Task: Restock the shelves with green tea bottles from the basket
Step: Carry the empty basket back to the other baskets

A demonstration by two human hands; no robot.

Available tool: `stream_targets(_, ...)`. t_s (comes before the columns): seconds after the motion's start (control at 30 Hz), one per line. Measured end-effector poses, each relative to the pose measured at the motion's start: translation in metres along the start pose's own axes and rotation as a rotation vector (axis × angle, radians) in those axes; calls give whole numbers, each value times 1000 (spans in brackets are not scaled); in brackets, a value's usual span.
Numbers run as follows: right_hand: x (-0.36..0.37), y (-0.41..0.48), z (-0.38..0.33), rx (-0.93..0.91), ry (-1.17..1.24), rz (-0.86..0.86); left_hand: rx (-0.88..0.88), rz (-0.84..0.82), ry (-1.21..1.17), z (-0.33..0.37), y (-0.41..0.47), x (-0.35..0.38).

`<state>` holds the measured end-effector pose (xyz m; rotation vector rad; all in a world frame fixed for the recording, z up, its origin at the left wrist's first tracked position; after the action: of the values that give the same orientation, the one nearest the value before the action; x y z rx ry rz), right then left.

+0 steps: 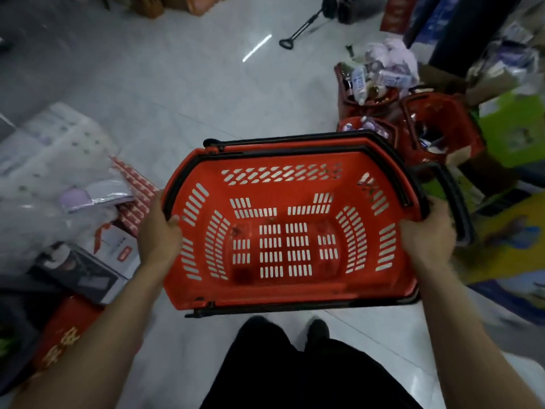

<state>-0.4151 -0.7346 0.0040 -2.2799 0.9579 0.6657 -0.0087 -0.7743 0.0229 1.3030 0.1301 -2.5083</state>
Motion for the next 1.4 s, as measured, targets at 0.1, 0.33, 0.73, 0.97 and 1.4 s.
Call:
stream_targets(0.1, 49, 47, -59, -43, -44, -45, -49, 27, 9, 2, 66, 8)
stream_targets(0.33, 189, 145, -193, -113, -104, -91, -170, 81, -83, 0, 242, 55)
stream_targets(0.73, 351, 298, -433, -49, -39, -21, -77, -6, -53, 59, 605, 101)
stream_targets(0.97, 451, 443, -542, 37, -24, 15, -22, -38, -59, 114, 814, 184)
stream_targets(1.4, 629, 652, -784, -12, -60, -43, -30, -22, -54, 179, 1149, 266)
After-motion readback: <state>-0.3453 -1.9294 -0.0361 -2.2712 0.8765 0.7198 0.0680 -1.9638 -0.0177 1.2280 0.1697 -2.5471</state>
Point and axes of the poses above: each hand's wrist, its own y-axis towards the middle knuckle, its own x-axis out of the palm, z = x × y, the point moved 3 cm from there along y, towards the middle knuckle, and after that the axes turned 9 degrees about x, right-handed, at the moved point
